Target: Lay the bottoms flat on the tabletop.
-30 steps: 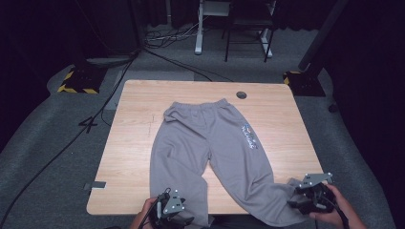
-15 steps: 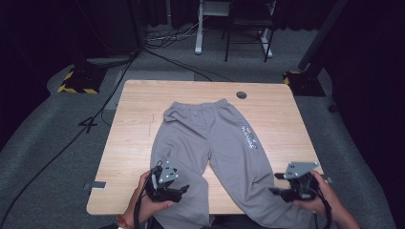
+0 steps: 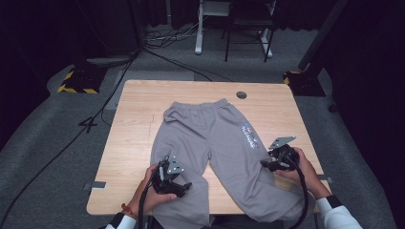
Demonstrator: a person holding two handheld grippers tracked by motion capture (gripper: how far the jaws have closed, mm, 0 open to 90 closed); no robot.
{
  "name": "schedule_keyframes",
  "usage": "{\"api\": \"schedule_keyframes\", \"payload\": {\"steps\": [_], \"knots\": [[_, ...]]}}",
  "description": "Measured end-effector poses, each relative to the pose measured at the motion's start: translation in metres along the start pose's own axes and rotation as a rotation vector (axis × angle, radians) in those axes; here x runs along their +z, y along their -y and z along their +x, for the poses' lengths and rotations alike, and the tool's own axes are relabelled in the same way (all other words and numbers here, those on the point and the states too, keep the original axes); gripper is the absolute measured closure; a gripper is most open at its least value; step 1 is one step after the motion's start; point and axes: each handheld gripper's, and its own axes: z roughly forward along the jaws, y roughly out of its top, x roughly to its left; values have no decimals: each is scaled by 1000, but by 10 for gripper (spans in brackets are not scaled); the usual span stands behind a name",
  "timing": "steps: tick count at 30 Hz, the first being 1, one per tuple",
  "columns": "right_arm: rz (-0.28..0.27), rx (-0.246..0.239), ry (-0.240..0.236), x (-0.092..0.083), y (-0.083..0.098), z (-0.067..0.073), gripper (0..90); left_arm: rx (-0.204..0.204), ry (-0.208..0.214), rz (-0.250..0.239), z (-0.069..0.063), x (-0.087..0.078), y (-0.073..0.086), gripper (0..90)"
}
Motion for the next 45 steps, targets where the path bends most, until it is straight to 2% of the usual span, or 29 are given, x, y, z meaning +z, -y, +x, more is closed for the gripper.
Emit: {"api": "schedule_keyframes", "payload": {"steps": [1, 3, 6, 7, 8, 11, 12, 14, 16, 17, 19, 20, 21, 22, 25, 28, 33, 34, 36, 39, 40, 42, 45], "knots": [[0, 3, 29, 2, -3, -4, 440, 2, 0, -4, 1, 1, 0, 169], [11, 13, 52, 6, -8, -10, 437, 5, 6, -3, 3, 1, 0, 165], [26, -22, 161, 12, -18, -18, 438, 7, 3, -2, 6, 2, -1, 165], [24, -9, 184, 15, -21, -22, 436, 4, 2, -4, 9, 3, -2, 165], [25, 27, 217, 18, -23, -27, 438, 1, 3, -5, 10, 3, -2, 162], [34, 59, 311, 21, -24, -38, 434, -4, 1, -19, 13, 4, -1, 157], [25, 77, 305, 18, -21, -42, 433, -3, 2, -25, 14, 4, 0, 157], [-17, 133, 237, 6, -8, -47, 423, -5, 1, -38, 14, 4, 1, 158], [-49, 148, 180, -8, 6, -46, 410, -7, -3, -42, 14, 3, 3, 157], [-60, 140, 144, -17, 15, -45, 405, -8, -6, -42, 14, 3, 3, 157], [-54, 109, 133, -35, 35, -37, 403, -12, -10, -45, 14, 2, 4, 157], [-64, 97, 110, -45, 46, -35, 402, -18, -14, -45, 14, 1, 5, 158], [-47, 85, 93, -54, 57, -31, 399, -17, -13, -51, 14, 1, 6, 158], [-34, 63, 106, -63, 68, -28, 398, -20, -15, -50, 14, 1, 7, 158], [-31, 77, 68, -84, 103, -21, 400, -22, -19, -52, 13, 0, 8, 159], [18, 91, 71, -91, 132, -16, 384, -21, -19, -55, 14, 0, 8, 158], [34, 156, 47, -102, 169, -8, 386, -22, -21, -56, 13, 0, 8, 158], [39, 163, 31, -105, 173, -6, 384, -22, -19, -55, 13, 0, 9, 158], [56, 136, 15, -110, 177, 2, 380, -19, -13, -52, 12, -1, 9, 158], [105, 46, -36, -115, 176, 18, 351, -11, -14, -32, 11, -3, 8, 165], [98, 11, -43, -118, 172, 24, 351, -15, -17, -26, 10, -4, 8, 165], [49, 4, -67, -121, 162, 28, 354, -22, -24, -20, 9, -4, 8, 166], [-63, -38, -82, -119, 130, 29, 363, -29, -28, -20, 10, -3, 7, 166]]}}
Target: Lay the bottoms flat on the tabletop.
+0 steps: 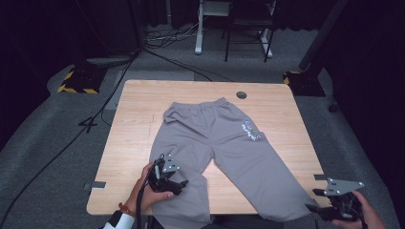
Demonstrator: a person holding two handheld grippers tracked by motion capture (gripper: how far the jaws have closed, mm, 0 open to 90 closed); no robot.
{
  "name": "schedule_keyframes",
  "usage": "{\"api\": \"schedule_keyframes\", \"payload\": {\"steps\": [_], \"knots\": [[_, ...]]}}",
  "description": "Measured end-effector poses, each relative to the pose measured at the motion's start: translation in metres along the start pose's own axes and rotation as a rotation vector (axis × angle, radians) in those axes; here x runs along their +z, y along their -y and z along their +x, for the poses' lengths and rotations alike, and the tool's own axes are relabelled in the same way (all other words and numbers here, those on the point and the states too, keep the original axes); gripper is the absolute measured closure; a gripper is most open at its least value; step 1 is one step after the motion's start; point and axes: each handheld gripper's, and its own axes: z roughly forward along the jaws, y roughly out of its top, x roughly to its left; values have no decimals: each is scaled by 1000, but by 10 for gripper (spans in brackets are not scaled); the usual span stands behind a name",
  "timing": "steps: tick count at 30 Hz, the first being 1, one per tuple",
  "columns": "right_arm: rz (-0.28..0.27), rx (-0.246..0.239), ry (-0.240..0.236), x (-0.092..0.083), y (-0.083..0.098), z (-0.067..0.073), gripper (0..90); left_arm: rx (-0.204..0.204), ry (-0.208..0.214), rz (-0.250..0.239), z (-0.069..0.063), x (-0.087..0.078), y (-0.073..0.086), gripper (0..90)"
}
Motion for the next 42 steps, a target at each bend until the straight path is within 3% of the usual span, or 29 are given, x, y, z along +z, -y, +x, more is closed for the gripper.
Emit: {"api": "schedule_keyframes", "payload": {"steps": [2, 5, 9, 11, 12, 16, 18, 21, 25, 29, 32, 34, 35, 39, 42], "knots": [[-47, -16, -6, 10, -21, -3, 374, 3, 0, 0, 3, 0, 0, 163], [-121, -58, 5, 41, -62, -11, 380, 1, -1, -10, 9, 3, -2, 162], [-129, -95, -11, 91, -110, -20, 391, 10, 7, -12, 17, 7, -6, 153], [-140, -83, -41, 113, -129, -25, 409, -19, -28, -2, 21, 8, -9, 151], [-137, -71, -19, 120, -136, -26, 420, -44, -56, -11, 23, 7, -11, 153], [-159, -21, 18, 148, -167, -43, 434, -118, -95, -51, 40, 5, -14, 179], [-154, 33, 43, 163, -178, -55, 439, -145, -115, -41, 51, 8, -17, 197], [-120, 63, 89, 180, -194, -70, 419, -165, -130, -6, 66, 20, -25, 186], [-121, 132, 58, 199, -205, -87, 423, -140, -106, -1, 81, 35, -42, 164], [-132, 180, 48, 208, -208, -96, 416, -115, -83, -40, 93, 53, -57, 160], [-133, 214, 81, 207, -206, -102, 413, -130, -107, -42, 99, 69, -75, 161], [-123, 240, 101, 204, -201, -108, 416, -119, -93, -45, 101, 81, -88, 161], [-123, 270, 125, 201, -197, -112, 416, -100, -88, -39, 102, 86, -95, 163], [-114, 333, 188, 189, -178, -126, 410, -93, -80, -39, 98, 109, -120, 166], [-103, 399, 239, 173, -154, -140, 408, -68, -63, -40, 95, 124, -138, 167]]}}
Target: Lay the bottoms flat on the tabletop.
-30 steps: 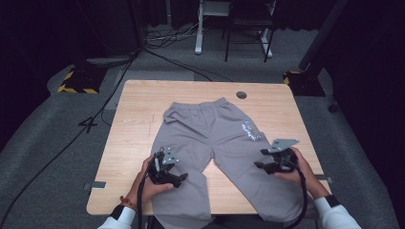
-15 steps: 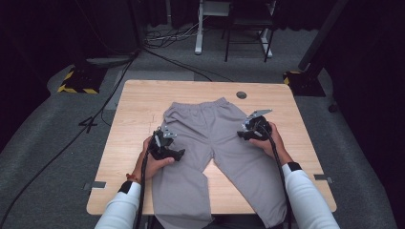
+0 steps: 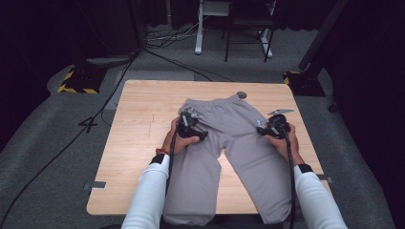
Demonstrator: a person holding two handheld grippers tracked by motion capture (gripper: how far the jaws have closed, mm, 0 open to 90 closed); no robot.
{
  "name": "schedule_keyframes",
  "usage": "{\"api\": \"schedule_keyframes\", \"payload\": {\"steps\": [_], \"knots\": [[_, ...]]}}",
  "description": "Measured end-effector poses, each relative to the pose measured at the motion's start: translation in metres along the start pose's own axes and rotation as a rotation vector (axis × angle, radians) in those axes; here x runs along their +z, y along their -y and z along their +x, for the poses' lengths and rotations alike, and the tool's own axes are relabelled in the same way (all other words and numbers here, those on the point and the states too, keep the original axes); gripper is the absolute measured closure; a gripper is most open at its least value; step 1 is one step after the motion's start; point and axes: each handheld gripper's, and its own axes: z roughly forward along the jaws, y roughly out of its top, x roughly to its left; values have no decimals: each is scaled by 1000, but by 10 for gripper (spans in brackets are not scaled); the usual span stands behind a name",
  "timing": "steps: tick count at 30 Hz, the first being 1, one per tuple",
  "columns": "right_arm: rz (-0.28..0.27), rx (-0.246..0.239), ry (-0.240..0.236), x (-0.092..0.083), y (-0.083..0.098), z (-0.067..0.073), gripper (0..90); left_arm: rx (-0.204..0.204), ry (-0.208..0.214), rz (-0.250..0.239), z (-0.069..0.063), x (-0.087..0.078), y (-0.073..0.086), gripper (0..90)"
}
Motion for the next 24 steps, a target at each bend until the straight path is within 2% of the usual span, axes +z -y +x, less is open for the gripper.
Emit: {"api": "schedule_keyframes", "payload": {"steps": [4, 6, 7, 8, 9, 10, 11, 12, 14, 15, 16, 17, 18, 20, 21, 22, 23, 24], "knots": [[17, 73, 71, -17, 18, -27, 407, 3, 0, 1, 1, 9, -9, 167], [28, 104, 97, -24, 24, -35, 383, 4, -10, 13, 1, 8, -11, 167], [33, 104, 95, -27, 28, -36, 372, -2, -7, 25, 0, 5, -9, 167], [42, 79, 88, -30, 30, -35, 367, 9, -2, 34, 0, 2, -7, 167], [45, 30, 100, -33, 30, -31, 361, 16, 3, 42, 1, -1, -4, 168], [42, -7, 107, -36, 31, -27, 361, 6, -1, 56, 0, -7, 0, 168], [21, -36, 94, -42, 33, -21, 366, 8, -16, 72, 1, -14, 4, 167], [-15, -58, 54, -49, 35, -17, 369, 11, -24, 81, 0, -21, 9, 177], [-59, -99, -27, -63, 41, -5, 354, 14, -2, 73, -2, -36, 26, 209], [-42, -143, -57, -69, 46, 3, 343, 27, -3, 71, -4, -43, 33, 209], [-33, -177, -58, -73, 51, 10, 342, 32, -11, 74, -7, -49, 38, 209], [-38, -191, -66, -76, 55, 13, 342, 35, -3, 70, -14, -58, 45, 207], [-37, -206, -105, -82, 61, 19, 341, 44, 13, 63, -20, -64, 49, 219], [-36, -220, -142, -89, 71, 27, 344, 122, 21, 43, -43, -79, 63, 220], [-31, -217, -175, -91, 76, 31, 345, 139, 31, 39, -50, -82, 68, 216], [-18, -230, -186, -91, 80, 35, 343, 162, 52, 53, -58, -85, 74, 212], [2, -247, -174, -91, 86, 41, 341, 189, 56, 76, -66, -88, 79, 201], [18, -265, -174, -91, 92, 46, 340, 196, 57, 61, -73, -92, 84, 196]]}}
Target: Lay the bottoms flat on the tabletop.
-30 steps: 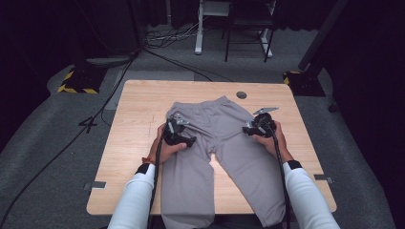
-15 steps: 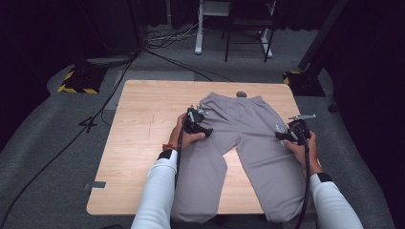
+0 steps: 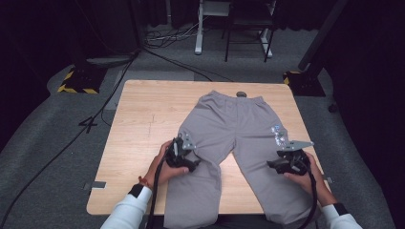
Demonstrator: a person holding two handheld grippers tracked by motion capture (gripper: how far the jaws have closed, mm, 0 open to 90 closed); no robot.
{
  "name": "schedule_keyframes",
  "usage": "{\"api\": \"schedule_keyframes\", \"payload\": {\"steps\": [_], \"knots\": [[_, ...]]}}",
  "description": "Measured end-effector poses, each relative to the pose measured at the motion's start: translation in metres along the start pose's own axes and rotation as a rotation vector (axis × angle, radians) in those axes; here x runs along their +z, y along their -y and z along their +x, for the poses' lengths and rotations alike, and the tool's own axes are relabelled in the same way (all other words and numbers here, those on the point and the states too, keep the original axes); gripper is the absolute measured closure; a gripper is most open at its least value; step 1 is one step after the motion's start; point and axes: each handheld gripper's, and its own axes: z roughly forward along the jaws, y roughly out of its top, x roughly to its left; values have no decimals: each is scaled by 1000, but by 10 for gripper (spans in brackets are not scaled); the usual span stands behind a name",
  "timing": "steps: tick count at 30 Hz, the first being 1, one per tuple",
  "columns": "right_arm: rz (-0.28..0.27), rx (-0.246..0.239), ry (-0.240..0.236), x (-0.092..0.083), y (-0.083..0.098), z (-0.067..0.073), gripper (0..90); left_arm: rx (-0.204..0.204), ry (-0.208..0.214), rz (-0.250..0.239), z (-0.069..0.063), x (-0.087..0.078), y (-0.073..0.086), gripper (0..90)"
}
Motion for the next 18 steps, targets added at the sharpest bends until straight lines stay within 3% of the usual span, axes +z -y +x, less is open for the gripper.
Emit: {"api": "schedule_keyframes", "payload": {"steps": [1, 4, 7, 9, 11, 13, 15, 17, 18], "knots": [[14, -16, -8, 0, 4, 7, 335, 11, 4, -3, -8, -4, 4, 203], [0, 10, -27, -7, 14, 19, 339, 37, 6, -5, -22, -13, 14, 210], [-5, 5, -54, -16, 26, 39, 325, -7, 31, -13, -33, -23, 27, 210], [-6, -6, -52, -23, 32, 51, 317, -10, 64, -24, -39, -28, 36, 210], [3, -18, -71, -28, 37, 61, 303, -13, 56, -25, -48, -36, 44, 209], [5, -31, -76, -33, 42, 71, 302, -32, 79, -32, -57, -41, 52, 209], [17, -41, -81, -36, 44, 78, 290, -16, 81, -29, -65, -47, 57, 208], [21, -87, -92, -40, 46, 86, 294, 22, 88, -22, -74, -53, 60, 206], [23, -114, -93, -42, 46, 89, 304, 39, 112, -21, -77, -56, 61, 207]]}}
